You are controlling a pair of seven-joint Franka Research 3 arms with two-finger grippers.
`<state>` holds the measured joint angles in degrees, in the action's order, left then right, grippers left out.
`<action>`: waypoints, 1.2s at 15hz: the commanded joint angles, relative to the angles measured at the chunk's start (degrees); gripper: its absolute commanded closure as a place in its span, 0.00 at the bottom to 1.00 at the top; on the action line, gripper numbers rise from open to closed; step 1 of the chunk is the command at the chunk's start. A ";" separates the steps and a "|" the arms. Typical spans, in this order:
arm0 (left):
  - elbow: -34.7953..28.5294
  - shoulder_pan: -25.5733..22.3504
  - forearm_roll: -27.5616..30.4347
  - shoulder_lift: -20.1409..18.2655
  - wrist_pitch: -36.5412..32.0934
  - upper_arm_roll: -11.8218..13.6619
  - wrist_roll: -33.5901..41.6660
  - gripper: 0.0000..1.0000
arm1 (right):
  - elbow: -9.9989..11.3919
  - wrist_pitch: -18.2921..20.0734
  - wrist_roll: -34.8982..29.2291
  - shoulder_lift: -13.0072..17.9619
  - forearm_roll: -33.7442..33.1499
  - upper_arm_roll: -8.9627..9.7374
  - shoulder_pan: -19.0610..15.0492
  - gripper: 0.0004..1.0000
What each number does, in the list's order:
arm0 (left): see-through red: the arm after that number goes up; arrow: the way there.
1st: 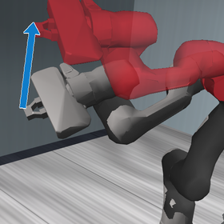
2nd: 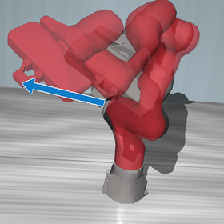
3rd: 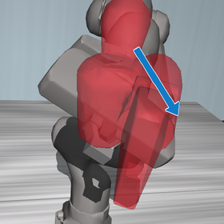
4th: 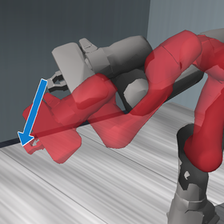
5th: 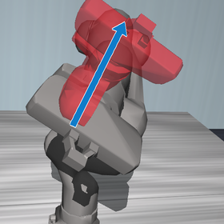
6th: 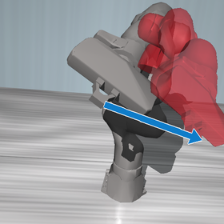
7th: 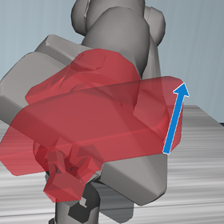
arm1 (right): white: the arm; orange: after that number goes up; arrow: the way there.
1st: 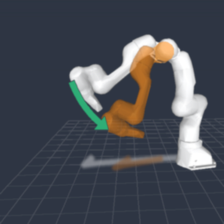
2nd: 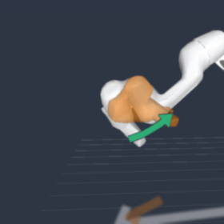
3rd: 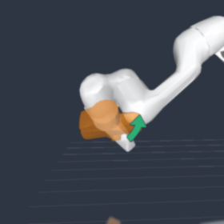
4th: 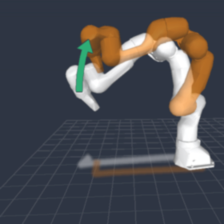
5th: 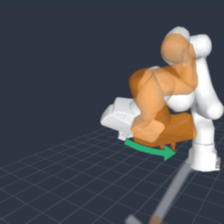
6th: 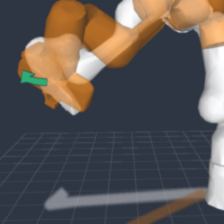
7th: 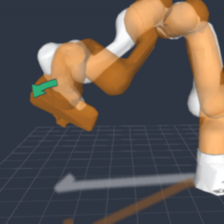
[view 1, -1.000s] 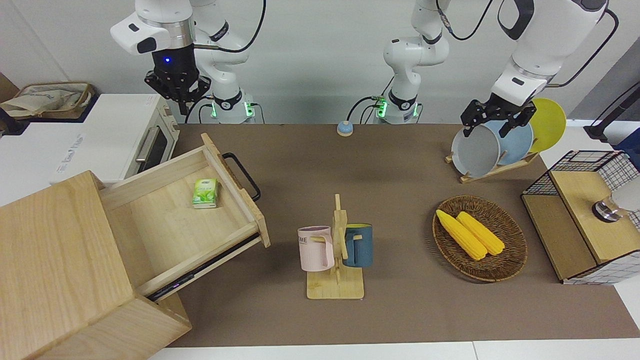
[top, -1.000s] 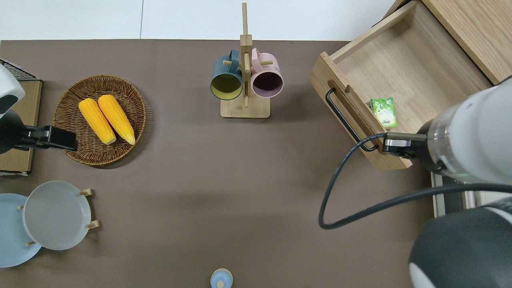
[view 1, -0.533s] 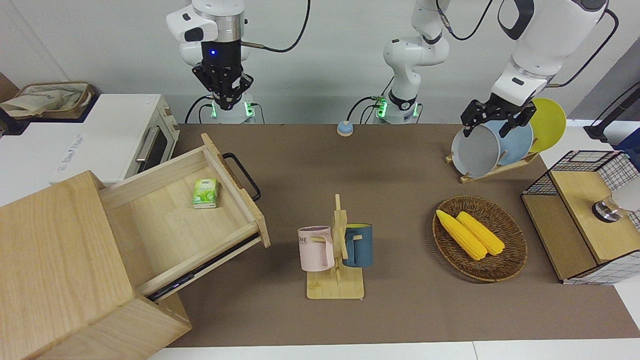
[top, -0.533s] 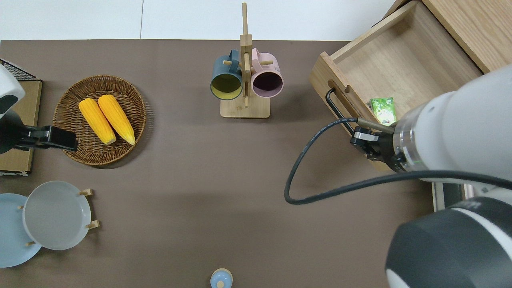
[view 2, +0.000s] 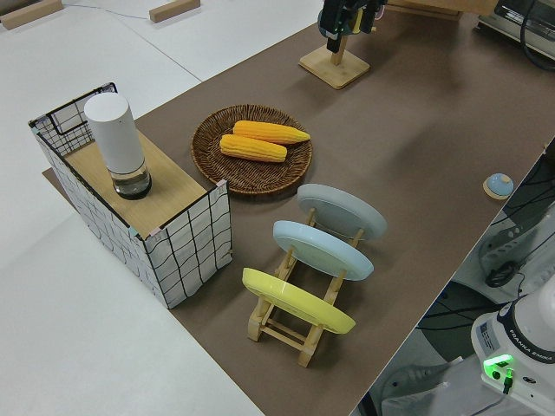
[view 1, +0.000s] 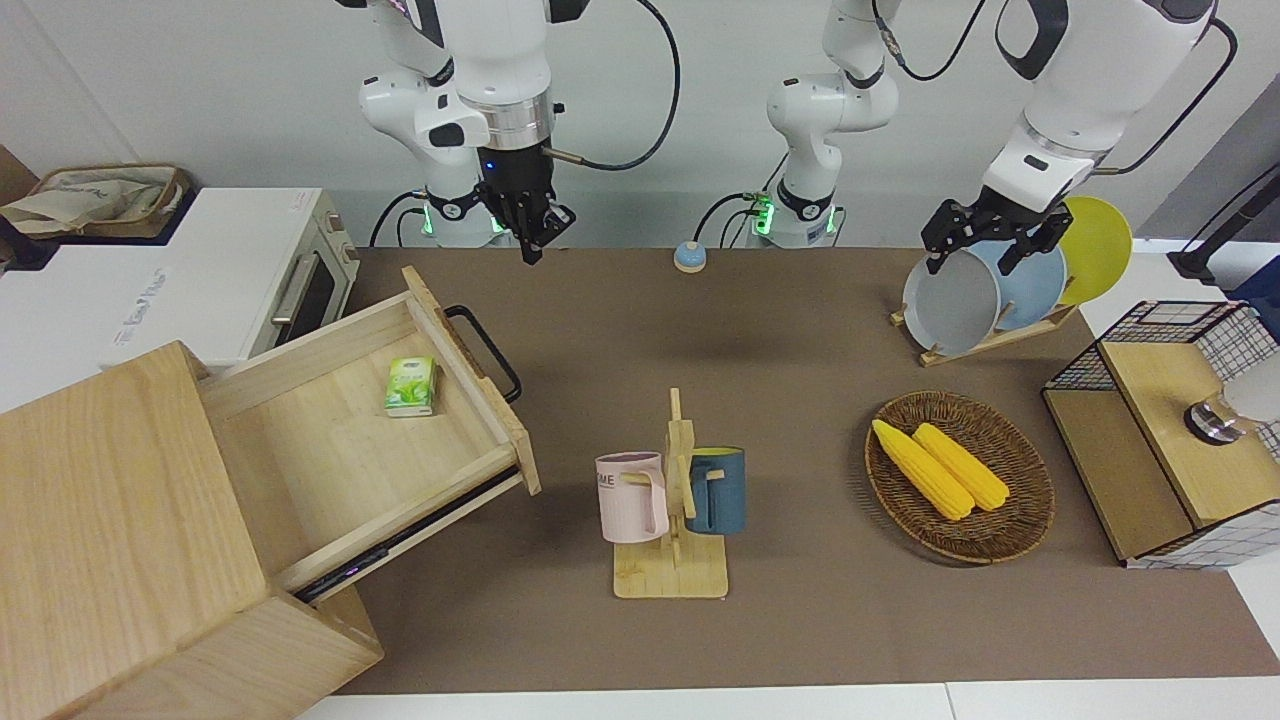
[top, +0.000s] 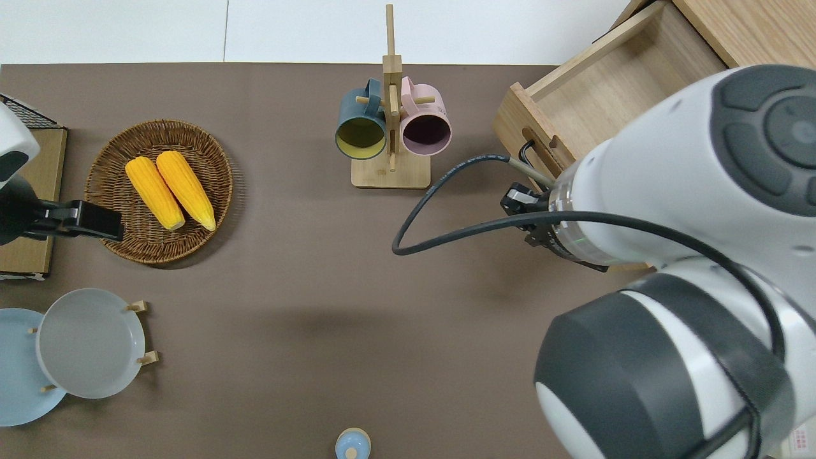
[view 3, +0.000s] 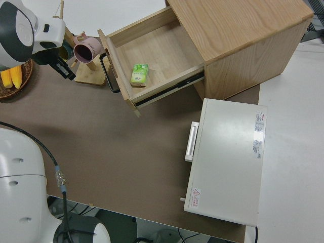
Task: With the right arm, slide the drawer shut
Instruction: 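Push the drawer front with the right gripper away from the robot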
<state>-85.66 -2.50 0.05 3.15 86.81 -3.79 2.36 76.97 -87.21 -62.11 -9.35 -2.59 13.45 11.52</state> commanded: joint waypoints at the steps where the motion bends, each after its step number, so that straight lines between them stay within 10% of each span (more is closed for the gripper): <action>1: 0.49 0.39 -1.02 -0.25 -1.03 0.02 -0.60 0.01 | -0.59 -2.08 -8.27 -2.77 1.09 0.26 1.66 1.00; 18: 0.49 0.39 -1.02 -0.25 -1.03 0.02 -0.60 0.01 | 8.63 -12.45 -18.66 -6.46 1.10 0.35 0.87 1.00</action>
<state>-85.66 -2.50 0.05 3.15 86.81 -3.79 2.36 83.62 -97.25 -79.84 -15.99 -2.21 13.45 13.80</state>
